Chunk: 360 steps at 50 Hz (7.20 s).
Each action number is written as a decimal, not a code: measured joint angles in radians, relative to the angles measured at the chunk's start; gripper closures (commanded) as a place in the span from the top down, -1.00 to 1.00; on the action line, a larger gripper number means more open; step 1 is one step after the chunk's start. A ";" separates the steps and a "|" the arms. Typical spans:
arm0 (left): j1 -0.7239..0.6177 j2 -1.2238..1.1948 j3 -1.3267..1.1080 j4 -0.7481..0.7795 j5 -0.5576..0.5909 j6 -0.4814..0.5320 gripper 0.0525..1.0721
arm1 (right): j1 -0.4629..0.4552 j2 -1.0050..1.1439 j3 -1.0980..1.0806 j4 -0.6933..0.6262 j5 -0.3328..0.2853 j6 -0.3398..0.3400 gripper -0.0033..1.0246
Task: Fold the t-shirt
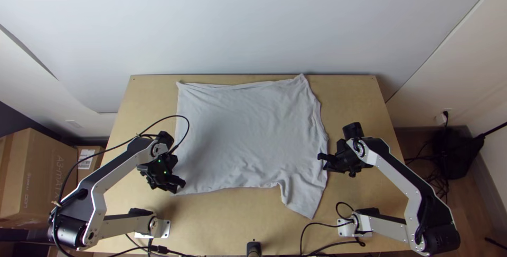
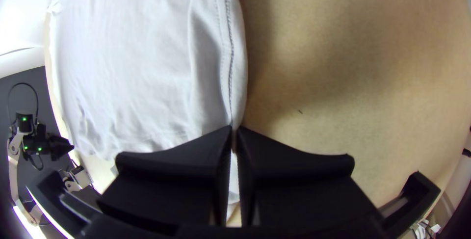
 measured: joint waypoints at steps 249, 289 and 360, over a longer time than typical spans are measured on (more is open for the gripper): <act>0.264 0.864 1.003 0.933 -0.003 -0.358 -0.95 | -0.023 0.732 0.644 1.099 0.249 -0.018 -0.95; 0.264 0.739 0.882 0.774 0.047 -0.385 -0.95 | -0.029 0.741 0.849 0.640 0.241 0.087 -0.95; 0.267 0.292 0.344 0.882 0.125 -0.426 -0.95 | -0.027 0.475 0.389 0.660 0.226 0.086 -0.95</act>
